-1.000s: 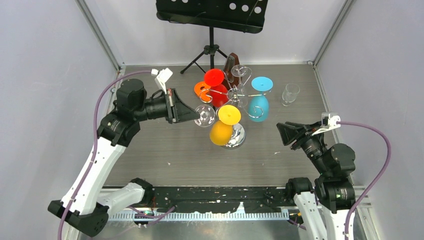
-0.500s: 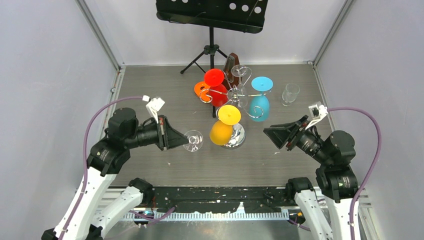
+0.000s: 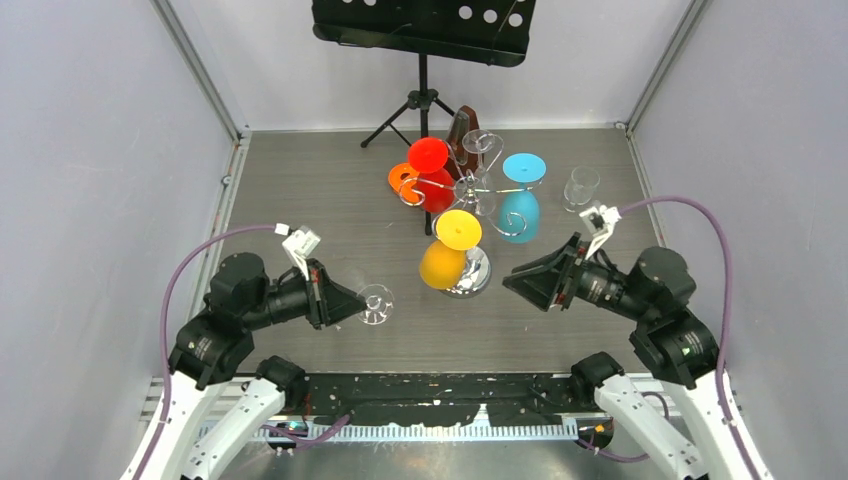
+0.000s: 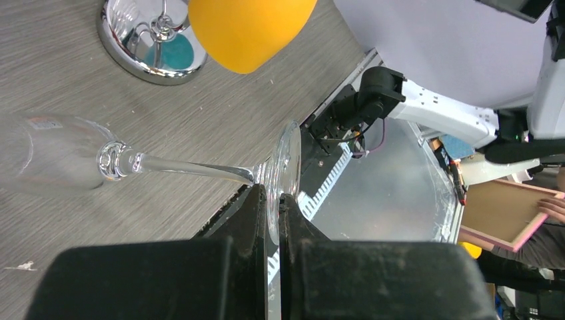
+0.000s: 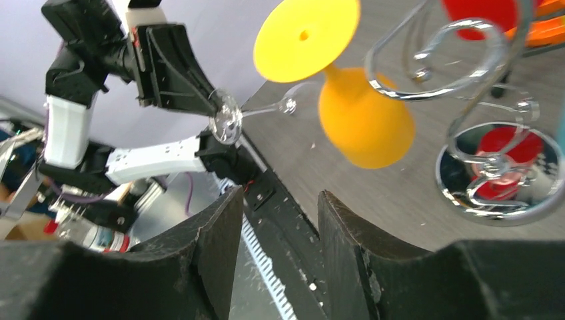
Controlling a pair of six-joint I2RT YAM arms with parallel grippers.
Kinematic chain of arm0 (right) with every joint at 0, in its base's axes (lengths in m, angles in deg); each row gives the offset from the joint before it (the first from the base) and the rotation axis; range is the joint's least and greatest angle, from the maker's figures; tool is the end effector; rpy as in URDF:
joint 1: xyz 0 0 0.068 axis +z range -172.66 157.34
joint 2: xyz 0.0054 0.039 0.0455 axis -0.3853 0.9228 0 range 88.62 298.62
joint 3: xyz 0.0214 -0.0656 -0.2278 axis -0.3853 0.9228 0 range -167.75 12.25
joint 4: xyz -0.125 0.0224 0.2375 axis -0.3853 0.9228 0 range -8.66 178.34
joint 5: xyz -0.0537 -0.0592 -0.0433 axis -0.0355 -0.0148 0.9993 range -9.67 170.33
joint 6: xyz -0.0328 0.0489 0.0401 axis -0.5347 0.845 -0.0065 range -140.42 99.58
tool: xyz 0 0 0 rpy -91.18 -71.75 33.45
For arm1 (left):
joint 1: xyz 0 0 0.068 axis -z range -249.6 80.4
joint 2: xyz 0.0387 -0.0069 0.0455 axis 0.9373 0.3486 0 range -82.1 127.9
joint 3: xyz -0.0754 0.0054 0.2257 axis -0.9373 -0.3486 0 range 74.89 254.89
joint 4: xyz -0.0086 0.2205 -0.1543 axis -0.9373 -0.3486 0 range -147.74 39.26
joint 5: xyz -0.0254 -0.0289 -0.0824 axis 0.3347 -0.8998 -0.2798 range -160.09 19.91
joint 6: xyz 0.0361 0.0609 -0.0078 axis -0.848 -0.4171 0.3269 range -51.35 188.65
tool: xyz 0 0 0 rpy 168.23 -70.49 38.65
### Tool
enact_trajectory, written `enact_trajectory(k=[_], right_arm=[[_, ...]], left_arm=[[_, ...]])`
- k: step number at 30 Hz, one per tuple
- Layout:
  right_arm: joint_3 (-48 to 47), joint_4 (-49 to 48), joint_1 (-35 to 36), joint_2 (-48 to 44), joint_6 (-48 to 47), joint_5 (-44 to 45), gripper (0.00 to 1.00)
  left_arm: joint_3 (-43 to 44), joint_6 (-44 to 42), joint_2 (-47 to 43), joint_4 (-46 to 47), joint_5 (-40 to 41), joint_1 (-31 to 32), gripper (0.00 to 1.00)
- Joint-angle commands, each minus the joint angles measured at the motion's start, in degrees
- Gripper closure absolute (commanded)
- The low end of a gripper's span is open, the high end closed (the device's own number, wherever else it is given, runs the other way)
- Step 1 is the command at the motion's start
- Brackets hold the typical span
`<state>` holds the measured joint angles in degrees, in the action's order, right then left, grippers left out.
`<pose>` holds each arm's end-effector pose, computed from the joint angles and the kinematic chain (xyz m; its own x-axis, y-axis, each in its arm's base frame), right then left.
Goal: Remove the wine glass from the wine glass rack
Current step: Place the wine glass at the center of the board.
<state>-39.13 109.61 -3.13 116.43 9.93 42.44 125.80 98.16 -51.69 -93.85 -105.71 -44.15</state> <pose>0.1261 0.0829 0.3663 -0.4915 0.2487 -0.8346 -0.6864 0.4792 0.5471 0.1225 -0.0961 0.3271 -0.7133 -0.1041 -0.6931 0.5554 0.5192 -0.6496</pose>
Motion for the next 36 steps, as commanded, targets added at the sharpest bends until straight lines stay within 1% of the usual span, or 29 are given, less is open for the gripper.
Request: enact_trajectory(k=[1, 2, 3, 4, 5, 12, 16, 20, 29, 36], right_arm=[[-1.7, -2.4, 13.6, 3.3, -0.1, 11.0, 0.48], [-2.1, -2.5, 15.8, 4.5, -0.1, 12.7, 0.48], [-2.3, -2.6, 19.8, 5.0, -0.2, 15.9, 0.48], [-2.4, -3.0, 23.1, 6.0, -0.2, 17.3, 0.48], [-2.5, -3.3, 24.6, 6.6, 0.0, 19.8, 0.48], [-2.0, -6.1, 36.7, 10.3, 1.8, 29.0, 0.48], [-1.8, -7.3, 42.2, 12.3, 3.3, 34.2, 0.49], [-0.5, -9.1, 46.0, 13.5, 5.3, 38.5, 0.49], [3.9, -16.4, 51.7, 15.3, 11.7, 46.7, 0.50], [4.8, -22.1, 54.9, 18.5, 15.9, 50.1, 0.46]], left_arm=[[-0.7, -2.0, -2.5, 7.0, 0.6, 0.4, 1.00], [-1.1, -2.3, -3.0, 7.7, 0.6, 0.5, 1.00], [-1.6, -2.6, -3.6, 8.1, 0.8, 0.6, 1.00], [-2.1, -2.9, -4.3, 8.4, 1.1, 0.7, 1.00], [-2.6, -3.1, -5.0, 8.7, 1.2, 0.8, 1.00], [-6.6, -4.0, -11.7, 12.9, 1.2, 1.0, 1.00], [-8.5, -4.8, -14.8, 16.1, 0.8, 1.0, 1.00], [-9.9, -6.0, -17.2, 18.0, -0.6, 1.0, 1.00], [-11.1, -6.5, -18.1, 21.7, -10.0, 1.0, 1.00], [-11.0, -7.5, -18.7, 23.2, -14.7, 1.0, 1.00]])
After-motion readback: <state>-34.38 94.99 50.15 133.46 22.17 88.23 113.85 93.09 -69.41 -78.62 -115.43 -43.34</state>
